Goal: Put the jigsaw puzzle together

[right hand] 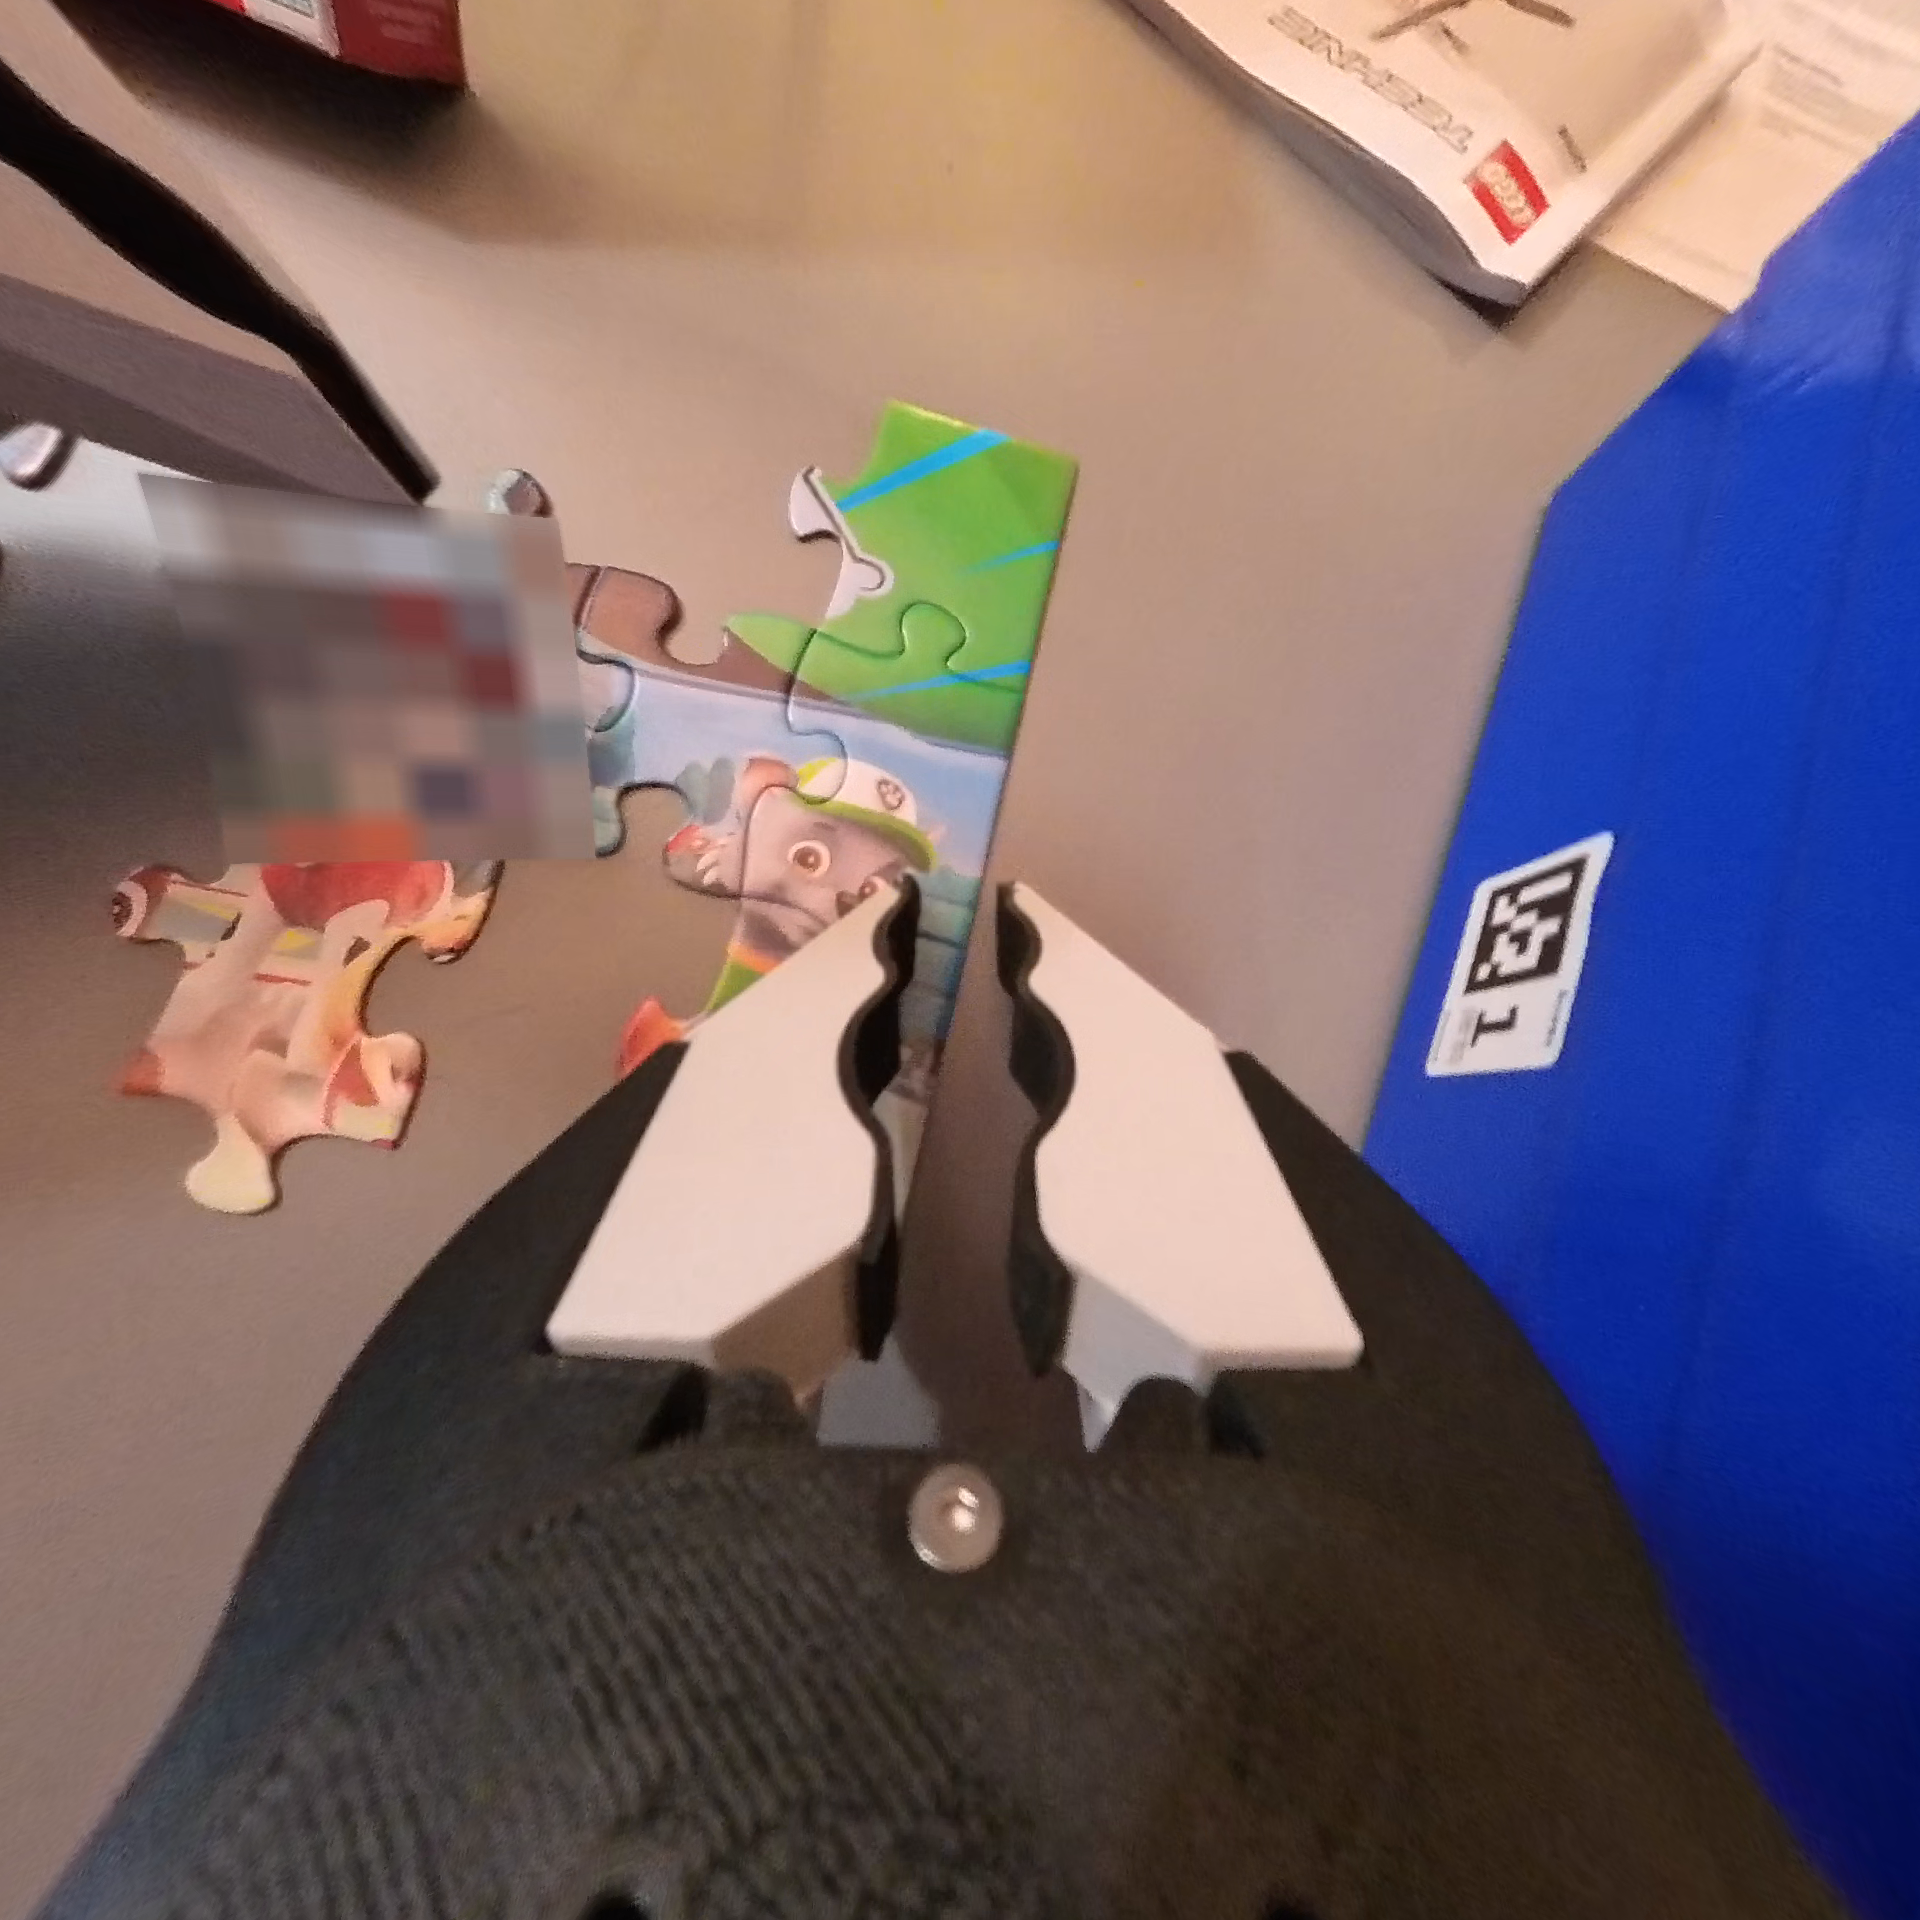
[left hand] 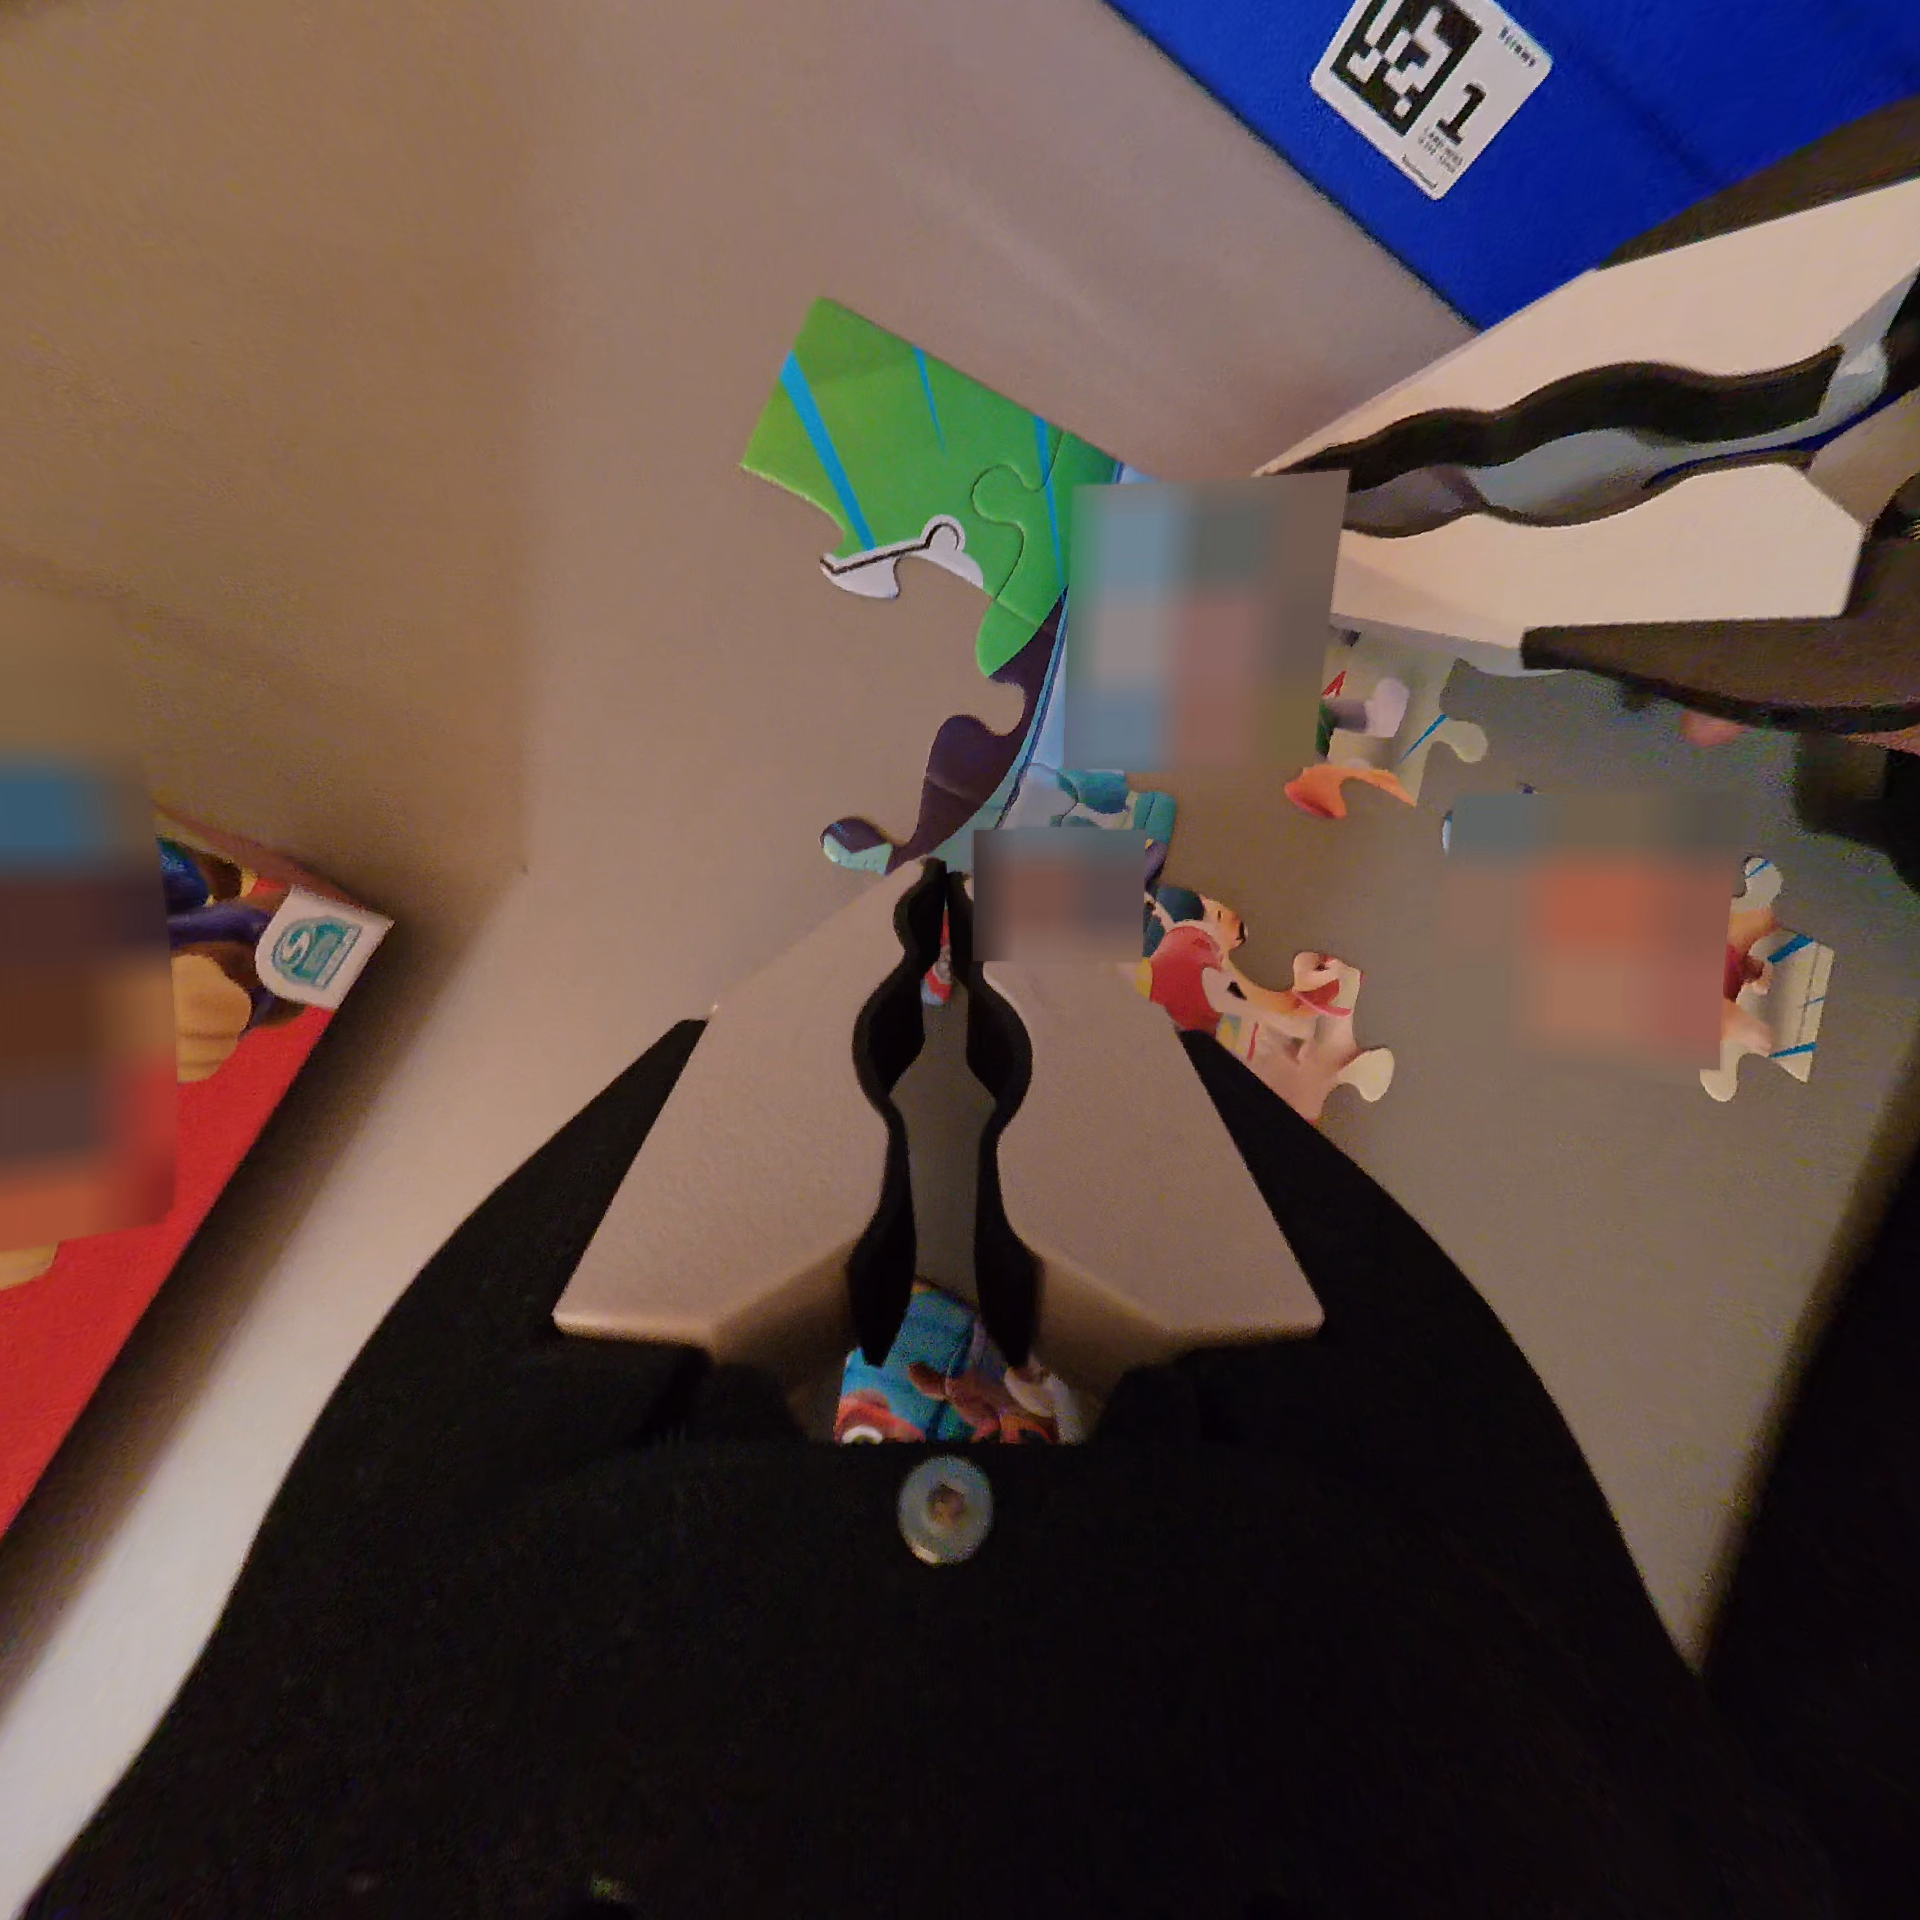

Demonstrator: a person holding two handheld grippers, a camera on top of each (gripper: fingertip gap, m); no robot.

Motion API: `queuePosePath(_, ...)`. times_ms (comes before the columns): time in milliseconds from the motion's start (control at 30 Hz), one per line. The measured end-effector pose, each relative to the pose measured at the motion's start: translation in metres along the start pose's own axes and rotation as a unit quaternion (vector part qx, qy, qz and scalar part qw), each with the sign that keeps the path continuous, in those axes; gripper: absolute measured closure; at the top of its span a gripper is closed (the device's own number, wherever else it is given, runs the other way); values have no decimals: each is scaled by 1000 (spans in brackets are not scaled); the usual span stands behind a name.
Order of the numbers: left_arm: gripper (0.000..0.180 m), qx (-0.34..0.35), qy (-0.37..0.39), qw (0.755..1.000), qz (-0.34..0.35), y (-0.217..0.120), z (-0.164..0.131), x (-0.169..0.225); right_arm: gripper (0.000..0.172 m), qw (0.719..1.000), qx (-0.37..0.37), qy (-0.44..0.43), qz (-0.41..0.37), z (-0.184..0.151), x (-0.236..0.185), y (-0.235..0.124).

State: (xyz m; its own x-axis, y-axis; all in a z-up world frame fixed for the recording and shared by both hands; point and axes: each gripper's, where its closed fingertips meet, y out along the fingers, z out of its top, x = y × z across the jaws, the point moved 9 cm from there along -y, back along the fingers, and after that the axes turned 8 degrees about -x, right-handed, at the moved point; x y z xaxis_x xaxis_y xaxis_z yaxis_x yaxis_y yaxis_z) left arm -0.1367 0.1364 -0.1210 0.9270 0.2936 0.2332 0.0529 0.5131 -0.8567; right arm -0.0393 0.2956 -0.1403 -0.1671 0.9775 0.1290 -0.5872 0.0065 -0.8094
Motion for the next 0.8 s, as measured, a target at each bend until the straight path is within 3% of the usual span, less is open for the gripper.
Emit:
queuePosePath(100, 180, -2, -8, 1000, -2, -1, -5, -2, 145, 1000, -6, 27, 14, -4, -1, -4)
queuePosePath(467, 180, -1, -8, 1000, -14, 1, -12, 7, 142, 995, -8, 87, 55, -12, -10, -9)
queuePosePath(800, 180, -6, -13, 1000, -11, 2, -16, 9, 136, 997, -26, 63, 44, -4, -12, -7)
